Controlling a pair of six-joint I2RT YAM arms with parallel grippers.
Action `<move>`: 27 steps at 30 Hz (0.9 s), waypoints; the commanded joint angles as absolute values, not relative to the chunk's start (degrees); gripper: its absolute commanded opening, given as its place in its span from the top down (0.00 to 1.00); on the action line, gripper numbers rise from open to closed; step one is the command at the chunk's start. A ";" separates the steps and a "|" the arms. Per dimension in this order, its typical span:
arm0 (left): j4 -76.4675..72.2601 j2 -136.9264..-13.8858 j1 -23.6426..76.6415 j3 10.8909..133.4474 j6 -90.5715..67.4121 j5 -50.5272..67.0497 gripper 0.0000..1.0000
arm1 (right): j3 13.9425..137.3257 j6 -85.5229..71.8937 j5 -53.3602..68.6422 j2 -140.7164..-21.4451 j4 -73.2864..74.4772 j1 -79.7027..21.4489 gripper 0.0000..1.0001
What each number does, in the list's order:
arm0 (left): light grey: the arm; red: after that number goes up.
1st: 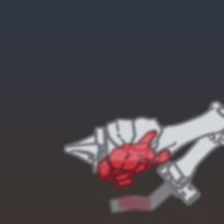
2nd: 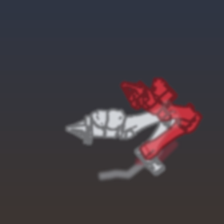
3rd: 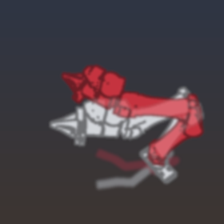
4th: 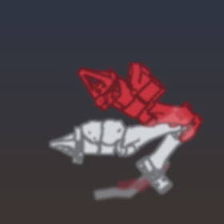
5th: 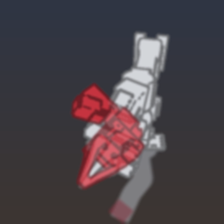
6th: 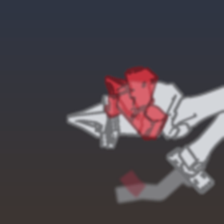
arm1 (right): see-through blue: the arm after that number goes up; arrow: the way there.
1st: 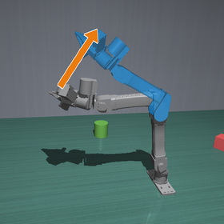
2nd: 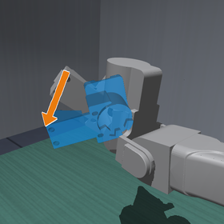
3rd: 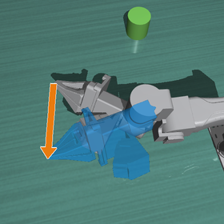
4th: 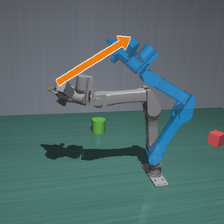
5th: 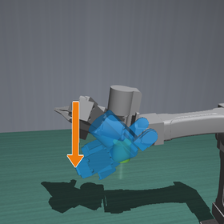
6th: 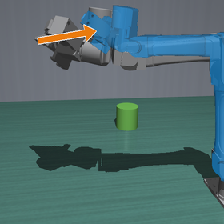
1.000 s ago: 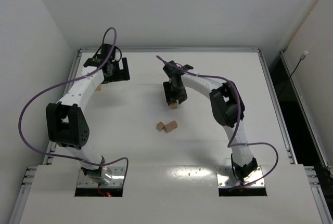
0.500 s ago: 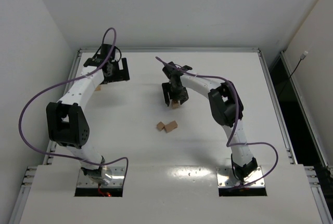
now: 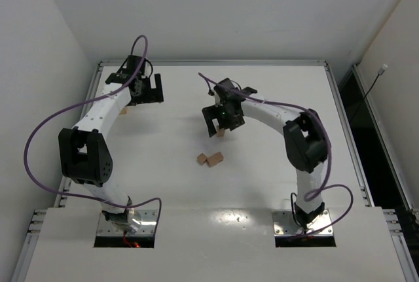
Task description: Build the wood block tower
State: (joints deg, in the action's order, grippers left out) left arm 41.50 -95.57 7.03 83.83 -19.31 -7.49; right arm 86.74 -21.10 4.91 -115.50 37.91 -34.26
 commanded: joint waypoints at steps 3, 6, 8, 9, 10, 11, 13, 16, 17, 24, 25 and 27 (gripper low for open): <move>40.87 -93.16 6.42 84.29 -15.65 -4.58 0.00 | 78.41 -3.72 11.68 -101.79 29.28 -33.40 0.00; 40.87 -93.16 6.42 84.29 -14.51 -2.11 0.00 | 73.14 10.34 15.91 -95.73 25.85 -31.91 0.00; 40.87 -93.16 6.42 84.29 -14.50 -0.88 0.00 | 67.43 25.12 22.02 -90.91 21.65 -31.03 0.00; 40.87 -93.16 6.42 84.29 -13.89 -0.36 0.00 | 66.28 30.36 23.37 -89.84 21.62 -30.50 0.00; 40.87 -93.16 6.42 84.98 -13.89 0.26 0.00 | 64.62 40.59 26.34 -89.22 22.14 -30.50 0.00; 41.48 -93.95 6.42 84.99 -13.89 0.26 0.00 | 64.08 45.04 27.76 -89.21 22.76 -29.71 0.00; 41.48 -94.57 6.42 85.61 -13.36 0.79 0.00 | 64.59 53.22 33.36 -89.99 25.39 -28.31 0.00; 42.01 -95.80 6.42 86.84 -13.36 0.79 0.00 | 69.41 63.44 40.92 -95.68 32.23 -24.53 0.00; 42.53 -96.32 6.42 87.36 -13.36 0.79 0.00 | 74.83 66.85 43.04 -97.97 38.61 -23.39 0.00; 42.54 -97.46 6.42 87.36 -12.83 0.26 0.00 | 99.92 76.01 47.64 -119.17 64.48 -21.62 0.00; 42.54 -97.47 6.42 87.36 -12.83 0.26 0.00 | 101.06 76.03 47.64 -120.22 65.38 -21.62 0.00; 42.54 -97.99 5.89 87.36 -12.83 -0.26 0.00 | 103.18 76.82 47.64 -121.72 66.70 -21.62 0.00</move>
